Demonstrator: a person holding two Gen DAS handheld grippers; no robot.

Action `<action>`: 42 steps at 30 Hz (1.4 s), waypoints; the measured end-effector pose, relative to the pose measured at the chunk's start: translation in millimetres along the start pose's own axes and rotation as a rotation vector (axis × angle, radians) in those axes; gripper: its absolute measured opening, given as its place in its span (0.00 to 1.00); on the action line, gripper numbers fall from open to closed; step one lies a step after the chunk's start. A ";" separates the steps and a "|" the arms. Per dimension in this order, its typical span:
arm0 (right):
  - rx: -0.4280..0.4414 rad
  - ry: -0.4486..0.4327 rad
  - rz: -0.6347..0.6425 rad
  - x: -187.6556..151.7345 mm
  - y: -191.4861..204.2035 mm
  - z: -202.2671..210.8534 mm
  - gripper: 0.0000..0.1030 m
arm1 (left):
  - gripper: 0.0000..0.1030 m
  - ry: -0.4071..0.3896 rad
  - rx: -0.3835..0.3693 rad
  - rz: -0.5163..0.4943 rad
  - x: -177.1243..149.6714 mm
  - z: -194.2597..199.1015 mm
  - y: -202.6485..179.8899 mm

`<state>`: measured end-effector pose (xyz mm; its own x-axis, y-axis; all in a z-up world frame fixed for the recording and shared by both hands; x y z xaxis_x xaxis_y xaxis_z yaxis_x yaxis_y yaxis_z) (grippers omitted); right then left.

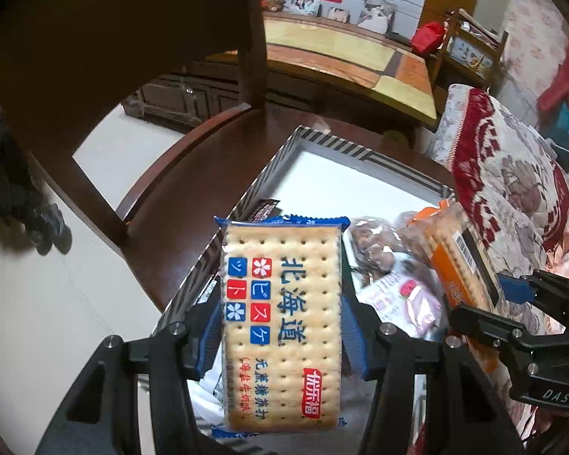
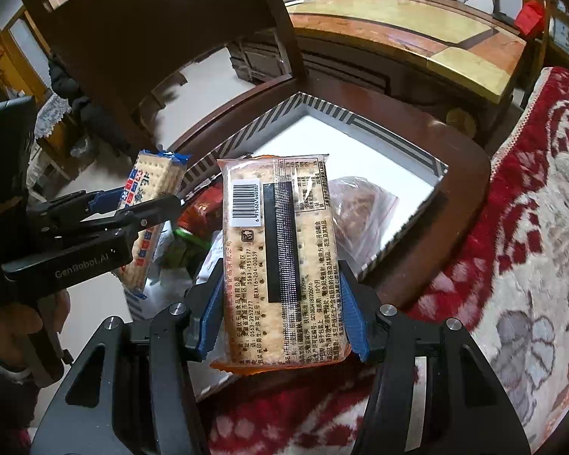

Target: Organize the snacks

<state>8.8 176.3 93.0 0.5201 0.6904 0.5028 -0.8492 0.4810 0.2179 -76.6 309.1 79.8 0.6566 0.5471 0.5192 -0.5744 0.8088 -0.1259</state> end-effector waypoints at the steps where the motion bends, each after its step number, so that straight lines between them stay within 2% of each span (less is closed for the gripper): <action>1: -0.002 0.005 0.000 2.8 -0.2 -3.7 0.52 | 0.55 0.006 0.002 0.003 1.1 -3.6 1.3; 9: -0.032 0.062 -0.006 26.5 -7.0 -34.1 0.52 | 0.55 0.042 0.012 -0.005 7.4 -26.8 -5.7; 17: -0.050 0.083 -0.009 28.2 -7.5 -49.2 0.54 | 0.57 0.078 0.043 -0.007 6.1 -44.9 -8.8; 20: -0.035 0.086 -0.022 27.9 -7.4 -48.3 0.60 | 0.59 0.079 0.060 -0.015 3.9 -46.6 -10.3; 23: -0.031 0.070 -0.032 26.2 -7.2 -40.3 0.61 | 0.67 0.076 0.061 -0.014 4.2 -45.0 -10.5; 25: -0.032 0.055 -0.030 25.1 -6.0 -33.2 0.61 | 0.73 0.060 0.060 -0.015 4.7 -40.8 -11.4; 32: -0.024 0.009 -0.040 16.7 -1.8 -10.1 0.61 | 0.78 -0.014 0.077 -0.027 1.1 -12.5 -14.5; 38: -0.041 -0.077 -0.064 -3.7 3.5 18.2 0.61 | 0.85 -0.106 0.070 -0.016 -12.0 19.0 -20.5; 42: -0.068 -0.141 -0.067 -24.1 9.8 36.8 0.61 | 0.91 -0.136 0.039 -0.012 -28.7 38.9 -30.7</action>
<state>-15.4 144.4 113.8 0.5532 0.5753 0.6024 -0.8025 0.5621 0.2001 -96.8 260.1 101.7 0.5929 0.5011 0.6303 -0.5869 0.8049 -0.0878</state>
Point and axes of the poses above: each gripper's, at about its wrist camera, not at the fingertips, and z roughly against the way its jaws point, y to its left, x to its top, the point moved 1 cm from there along -z, roughly the way its jaws point, and after that the axes turned 6 degrees about z, right-handed, at the moved point
